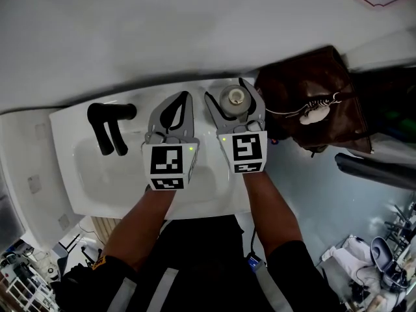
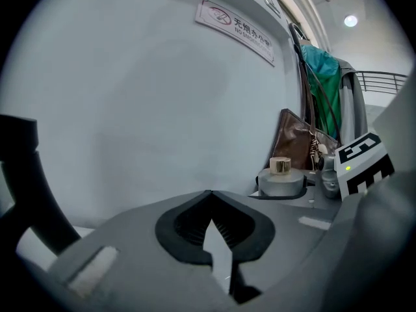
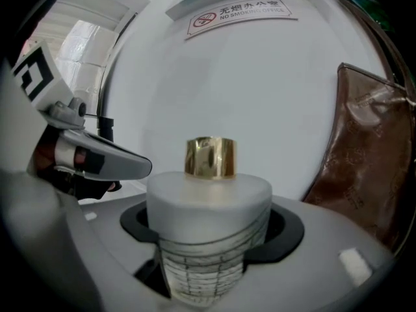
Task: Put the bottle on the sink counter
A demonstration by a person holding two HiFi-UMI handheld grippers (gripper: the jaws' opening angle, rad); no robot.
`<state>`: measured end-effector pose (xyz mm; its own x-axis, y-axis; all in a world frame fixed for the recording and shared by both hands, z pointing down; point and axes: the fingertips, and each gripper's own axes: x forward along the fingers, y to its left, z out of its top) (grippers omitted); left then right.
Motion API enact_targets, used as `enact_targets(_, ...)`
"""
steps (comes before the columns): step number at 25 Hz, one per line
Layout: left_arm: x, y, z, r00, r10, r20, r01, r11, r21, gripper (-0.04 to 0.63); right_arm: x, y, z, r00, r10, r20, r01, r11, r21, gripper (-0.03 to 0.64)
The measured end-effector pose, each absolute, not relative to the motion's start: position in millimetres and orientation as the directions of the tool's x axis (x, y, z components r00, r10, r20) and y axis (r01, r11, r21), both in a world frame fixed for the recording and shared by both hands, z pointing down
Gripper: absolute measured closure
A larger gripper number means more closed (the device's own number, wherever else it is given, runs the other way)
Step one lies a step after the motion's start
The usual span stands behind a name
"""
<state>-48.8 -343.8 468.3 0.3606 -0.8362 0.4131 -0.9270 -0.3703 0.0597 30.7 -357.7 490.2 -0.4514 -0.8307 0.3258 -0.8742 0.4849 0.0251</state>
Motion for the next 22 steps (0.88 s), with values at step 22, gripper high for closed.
enact_targets(22, -46, -353, 475, 0.364, -0.833, 0.416, -0.929, -0.353, 0.106, 0.597, 33, -369, 510, -0.436, -0.808, 0.398, -0.884, 0.468, -0.017, 0.273)
